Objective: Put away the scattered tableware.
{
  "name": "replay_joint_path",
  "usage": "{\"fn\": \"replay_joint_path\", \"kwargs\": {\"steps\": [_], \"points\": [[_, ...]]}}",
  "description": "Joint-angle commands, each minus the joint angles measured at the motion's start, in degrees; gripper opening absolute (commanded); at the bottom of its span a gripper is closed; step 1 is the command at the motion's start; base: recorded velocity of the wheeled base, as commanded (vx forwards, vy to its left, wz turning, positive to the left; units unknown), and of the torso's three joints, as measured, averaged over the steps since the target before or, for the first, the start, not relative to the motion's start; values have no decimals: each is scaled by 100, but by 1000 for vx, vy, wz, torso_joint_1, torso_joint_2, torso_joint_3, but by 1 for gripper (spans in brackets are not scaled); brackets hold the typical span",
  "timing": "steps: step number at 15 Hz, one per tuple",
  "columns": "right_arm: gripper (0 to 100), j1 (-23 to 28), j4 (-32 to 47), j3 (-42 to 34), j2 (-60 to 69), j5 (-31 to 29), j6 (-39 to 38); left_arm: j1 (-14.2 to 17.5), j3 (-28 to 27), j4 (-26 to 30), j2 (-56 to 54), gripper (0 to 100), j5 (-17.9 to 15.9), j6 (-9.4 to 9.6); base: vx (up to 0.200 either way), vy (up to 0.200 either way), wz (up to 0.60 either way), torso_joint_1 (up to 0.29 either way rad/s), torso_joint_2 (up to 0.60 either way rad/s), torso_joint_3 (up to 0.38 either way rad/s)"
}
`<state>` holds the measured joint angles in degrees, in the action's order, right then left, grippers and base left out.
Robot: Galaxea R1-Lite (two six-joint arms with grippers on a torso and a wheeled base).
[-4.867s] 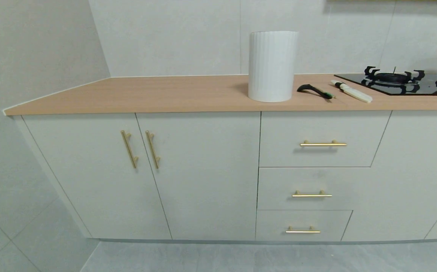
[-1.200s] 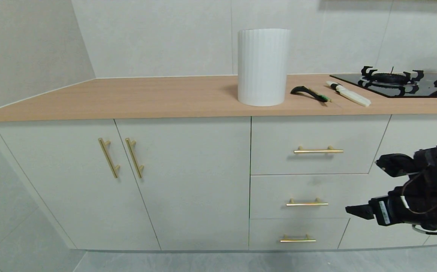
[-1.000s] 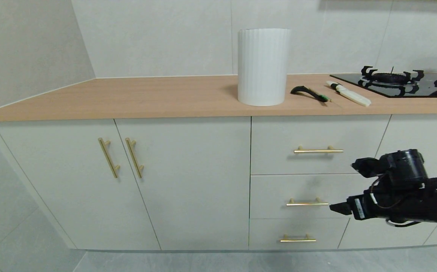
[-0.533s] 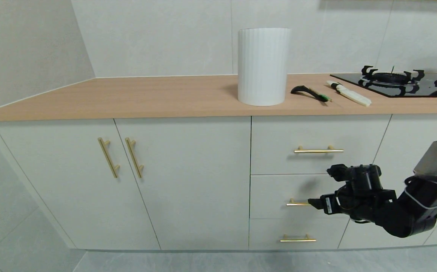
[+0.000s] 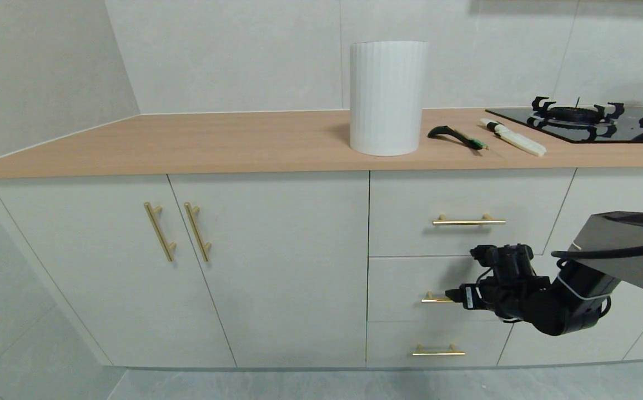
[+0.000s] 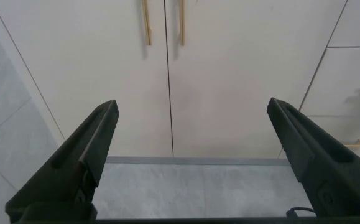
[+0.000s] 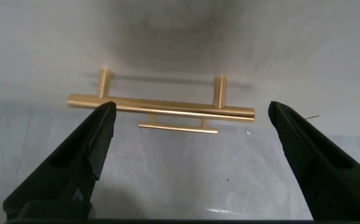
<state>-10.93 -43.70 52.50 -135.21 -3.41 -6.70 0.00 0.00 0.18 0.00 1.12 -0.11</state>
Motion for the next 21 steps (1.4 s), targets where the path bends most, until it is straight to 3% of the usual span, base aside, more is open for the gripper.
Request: {"fn": "replay_joint_path", "kwargs": {"steps": [1,12,21], "points": [[100,-14,-7,120,-234,-28,-24,0,0,-1,0,100,2,-7,0,0,0,0,0,0],[100,-14,-7,524,-674,-406,-208,0,0,-1,0,100,2,-7,0,0,0,0,0,0],[100,-14,55,287,-559,-423,-112,0,0,-1,0,100,-7,2,0,0,0,0,0,0]]}}
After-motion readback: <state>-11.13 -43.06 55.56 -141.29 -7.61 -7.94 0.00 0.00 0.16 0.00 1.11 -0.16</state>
